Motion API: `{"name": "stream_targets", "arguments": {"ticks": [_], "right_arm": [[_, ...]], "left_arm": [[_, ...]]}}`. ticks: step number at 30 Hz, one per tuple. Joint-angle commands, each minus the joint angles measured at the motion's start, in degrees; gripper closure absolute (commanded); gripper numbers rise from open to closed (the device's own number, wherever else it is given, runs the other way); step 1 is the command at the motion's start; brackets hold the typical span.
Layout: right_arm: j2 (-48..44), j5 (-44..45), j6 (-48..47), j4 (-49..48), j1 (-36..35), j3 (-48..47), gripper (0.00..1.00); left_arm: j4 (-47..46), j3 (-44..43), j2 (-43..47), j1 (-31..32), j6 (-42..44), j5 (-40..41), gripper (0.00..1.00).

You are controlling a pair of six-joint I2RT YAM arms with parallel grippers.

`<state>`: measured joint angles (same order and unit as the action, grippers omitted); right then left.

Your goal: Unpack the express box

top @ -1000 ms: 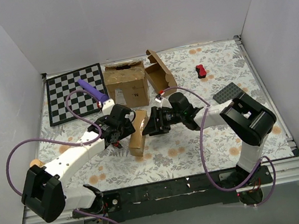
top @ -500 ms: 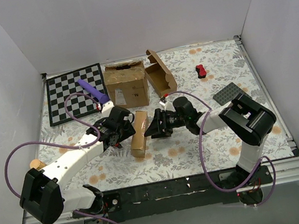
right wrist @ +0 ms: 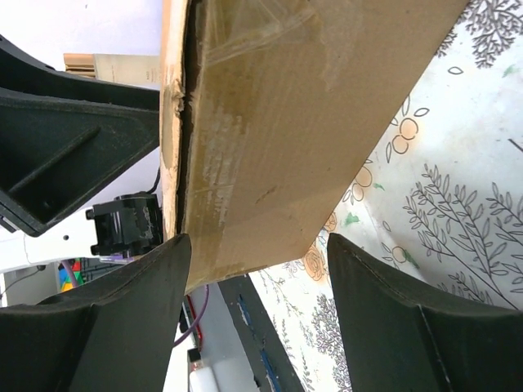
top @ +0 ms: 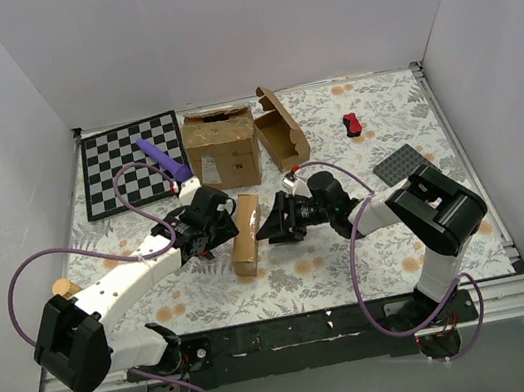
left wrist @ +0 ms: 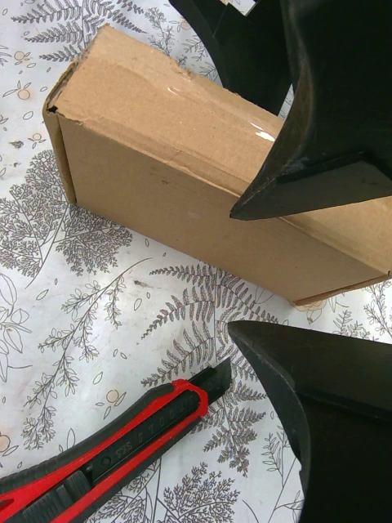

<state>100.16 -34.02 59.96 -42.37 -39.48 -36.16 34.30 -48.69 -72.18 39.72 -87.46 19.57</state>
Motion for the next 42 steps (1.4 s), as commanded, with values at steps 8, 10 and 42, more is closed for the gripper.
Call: {"name": "stream_targets", "arguments": {"ticks": [8,10,42], "right_arm": [[-1.2,0.4,-0.5,-2.5,0.4,-0.7,0.24],[-0.8,0.2,-0.3,-2.8,0.5,-1.4,0.24],[3.6,0.0,-4.2,2.4,0.5,-5.3,0.34]], "left_arm": [[-0.3,1.2,2.9,0.5,-0.7,-1.7,0.48],[-0.6,1.4,2.9,0.4,-0.8,-2.0,0.48],[2.4,-10.3,-0.2,0.5,1.5,-1.8,0.32]]}}
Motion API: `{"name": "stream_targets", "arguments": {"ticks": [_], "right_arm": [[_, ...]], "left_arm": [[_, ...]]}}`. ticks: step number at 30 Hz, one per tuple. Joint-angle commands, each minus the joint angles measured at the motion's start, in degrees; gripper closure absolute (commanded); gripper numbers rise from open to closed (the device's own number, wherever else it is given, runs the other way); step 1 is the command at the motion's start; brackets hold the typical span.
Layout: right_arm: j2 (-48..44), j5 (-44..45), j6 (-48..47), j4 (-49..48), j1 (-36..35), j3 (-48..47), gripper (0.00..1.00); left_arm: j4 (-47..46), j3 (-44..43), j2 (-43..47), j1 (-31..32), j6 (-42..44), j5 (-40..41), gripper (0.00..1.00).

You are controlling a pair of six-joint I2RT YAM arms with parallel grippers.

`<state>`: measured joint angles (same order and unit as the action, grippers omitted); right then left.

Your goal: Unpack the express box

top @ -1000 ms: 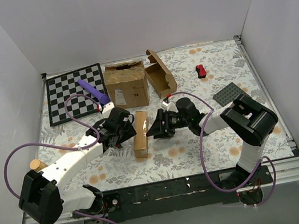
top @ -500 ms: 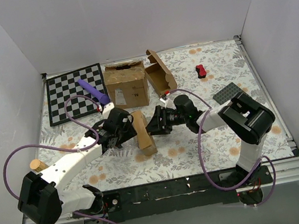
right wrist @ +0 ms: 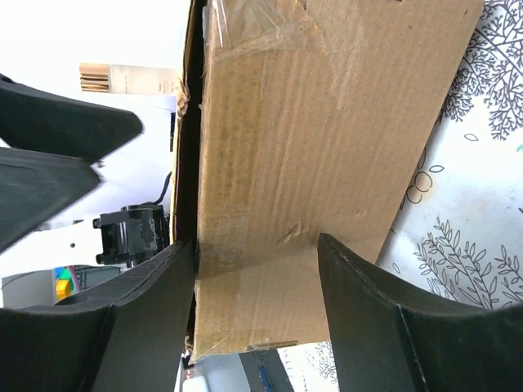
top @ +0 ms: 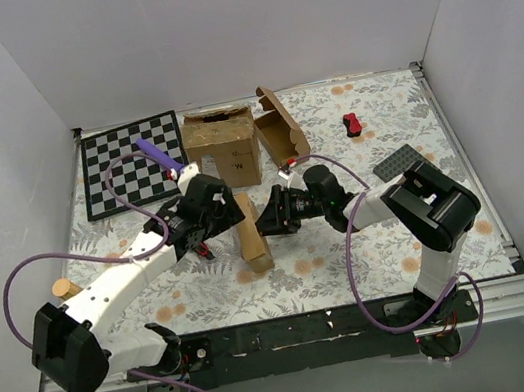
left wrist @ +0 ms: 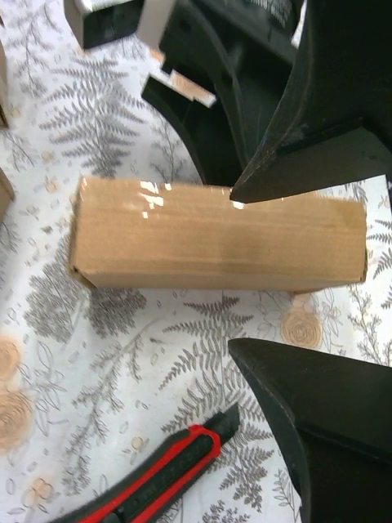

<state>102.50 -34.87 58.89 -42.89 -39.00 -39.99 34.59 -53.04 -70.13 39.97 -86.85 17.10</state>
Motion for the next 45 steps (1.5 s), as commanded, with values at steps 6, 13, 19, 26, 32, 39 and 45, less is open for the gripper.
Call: {"name": "stream_targets", "arguments": {"ticks": [6,13,19,26,32,39,45], "right_arm": [[1.2,1.7,-4.5,5.1,0.0,-2.3,0.34],[1.4,2.0,-4.9,5.8,0.2,-2.3,0.34],[1.2,1.8,-5.3,5.9,0.5,-2.1,0.34],[1.1,2.1,-5.6,5.9,0.7,-1.9,0.34],[1.1,2.4,-6.2,6.5,0.6,-1.9,0.34],[0.9,2.7,-7.4,7.9,0.7,-2.6,0.35],[0.9,2.9,-7.7,8.5,0.6,-3.1,0.35]], "left_arm": [[10.8,-16.5,-12.5,1.9,1.2,1.2,0.28],[20.9,-23.8,-20.7,5.3,0.5,7.0,0.28],[23.5,-24.5,-21.4,5.5,-0.1,9.5,0.29],[24.8,-26.3,-23.0,5.8,0.5,10.6,0.31],[25.7,-29.4,-24.8,5.9,2.0,10.4,0.30],[29.3,-31.4,-28.2,5.9,2.8,11.5,0.32],[30.1,-31.0,-28.4,5.9,2.9,11.8,0.43]]}}
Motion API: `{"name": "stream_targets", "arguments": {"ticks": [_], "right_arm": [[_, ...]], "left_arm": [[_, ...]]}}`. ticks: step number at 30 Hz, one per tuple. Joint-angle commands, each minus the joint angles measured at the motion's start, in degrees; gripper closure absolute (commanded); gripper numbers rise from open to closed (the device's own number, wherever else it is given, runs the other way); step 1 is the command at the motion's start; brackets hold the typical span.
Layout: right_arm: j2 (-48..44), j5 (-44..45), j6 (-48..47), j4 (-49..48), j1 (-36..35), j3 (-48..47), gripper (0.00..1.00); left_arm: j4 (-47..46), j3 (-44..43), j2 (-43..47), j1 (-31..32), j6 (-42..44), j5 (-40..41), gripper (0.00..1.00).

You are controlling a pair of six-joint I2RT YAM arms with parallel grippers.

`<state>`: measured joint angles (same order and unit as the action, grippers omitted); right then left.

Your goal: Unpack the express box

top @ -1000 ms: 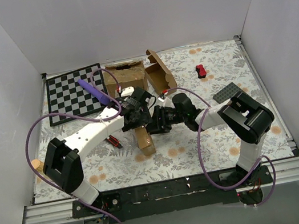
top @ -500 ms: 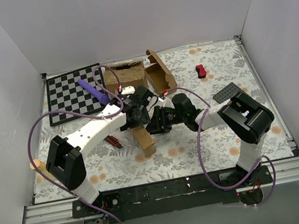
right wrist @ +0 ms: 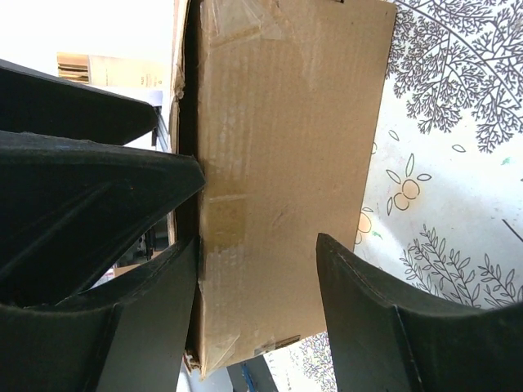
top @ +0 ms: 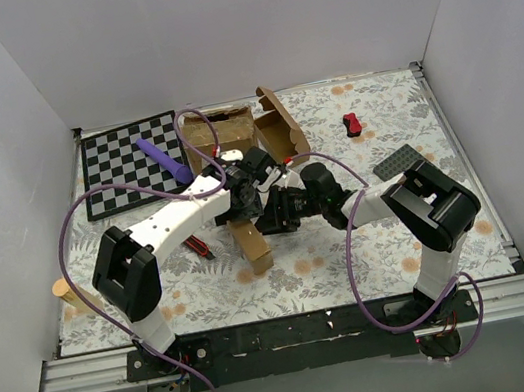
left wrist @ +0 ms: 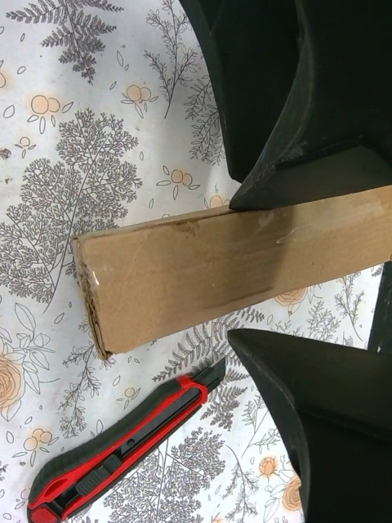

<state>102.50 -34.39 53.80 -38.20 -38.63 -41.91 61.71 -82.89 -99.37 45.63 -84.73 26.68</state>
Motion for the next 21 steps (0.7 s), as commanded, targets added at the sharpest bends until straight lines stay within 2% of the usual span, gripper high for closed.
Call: {"name": "stream_targets", "arguments": {"ticks": [1,17,21], "right_arm": [[0.9,2.4,-2.6,3.9,0.2,-1.2,0.35],[1.2,3.3,-2.8,4.4,0.3,-1.2,0.36],[1.4,3.3,-2.8,4.4,0.3,-1.2,0.36]], "left_arm": [[2.9,-0.9,1.2,0.3,0.3,2.5,0.46],[2.4,0.3,6.2,0.3,-0.1,2.4,0.81],[1.5,1.3,7.5,0.3,0.1,1.5,0.97]]}}
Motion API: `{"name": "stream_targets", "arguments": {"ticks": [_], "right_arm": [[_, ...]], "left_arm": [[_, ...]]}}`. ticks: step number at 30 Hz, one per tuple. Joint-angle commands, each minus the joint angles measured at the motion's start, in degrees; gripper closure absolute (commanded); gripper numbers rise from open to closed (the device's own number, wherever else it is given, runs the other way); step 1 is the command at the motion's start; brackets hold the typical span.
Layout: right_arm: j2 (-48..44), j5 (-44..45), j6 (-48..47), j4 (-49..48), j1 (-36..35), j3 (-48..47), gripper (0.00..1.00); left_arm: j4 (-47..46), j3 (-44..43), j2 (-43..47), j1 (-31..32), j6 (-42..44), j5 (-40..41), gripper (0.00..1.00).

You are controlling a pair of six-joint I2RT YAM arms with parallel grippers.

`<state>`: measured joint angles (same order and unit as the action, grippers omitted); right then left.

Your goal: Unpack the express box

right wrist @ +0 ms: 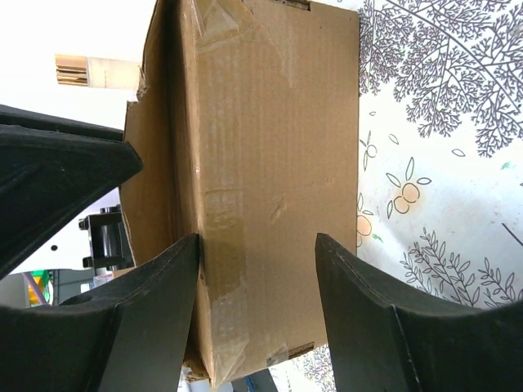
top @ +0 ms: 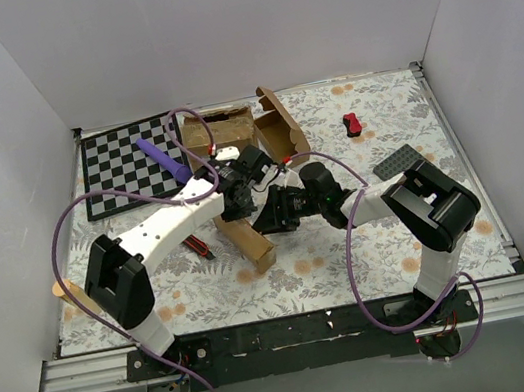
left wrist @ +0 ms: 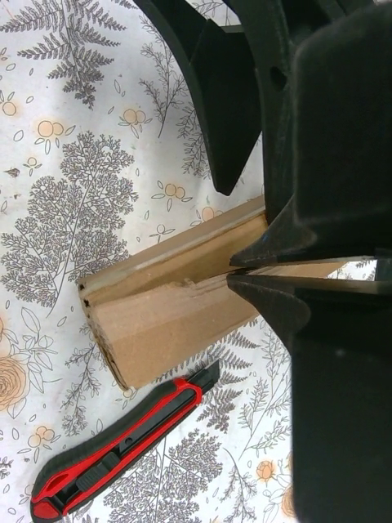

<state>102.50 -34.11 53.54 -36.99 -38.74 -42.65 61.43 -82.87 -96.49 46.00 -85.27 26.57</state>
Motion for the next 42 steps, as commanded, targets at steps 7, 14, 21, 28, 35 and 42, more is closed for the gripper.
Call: {"name": "stream_targets", "arguments": {"ticks": [7,14,21,28,35,42], "right_arm": [[1.2,3.2,-2.6,3.3,0.4,-0.4,0.36],[1.1,3.3,-2.6,3.3,0.4,-0.5,0.36],[0.6,3.3,-2.6,2.7,0.4,-0.1,0.35],[0.3,2.9,-2.5,1.9,0.4,0.6,0.35],[-0.1,2.6,-2.7,1.7,0.4,0.7,0.35],[-1.4,2.4,-4.1,2.2,0.3,0.2,0.33]], "left_arm": [[1.7,3.1,7.4,-0.1,-0.2,1.1,1.00],[2.2,3.9,11.0,-0.1,-1.0,2.5,1.00],[1.5,4.8,12.8,-0.1,-1.5,3.0,1.00],[0.6,9.3,17.4,-0.1,-3.9,3.1,1.00],[-2.4,18.3,24.6,-0.1,-9.0,2.6,1.00],[-9.1,28.6,35.7,-0.1,-11.3,0.6,1.00]]}}
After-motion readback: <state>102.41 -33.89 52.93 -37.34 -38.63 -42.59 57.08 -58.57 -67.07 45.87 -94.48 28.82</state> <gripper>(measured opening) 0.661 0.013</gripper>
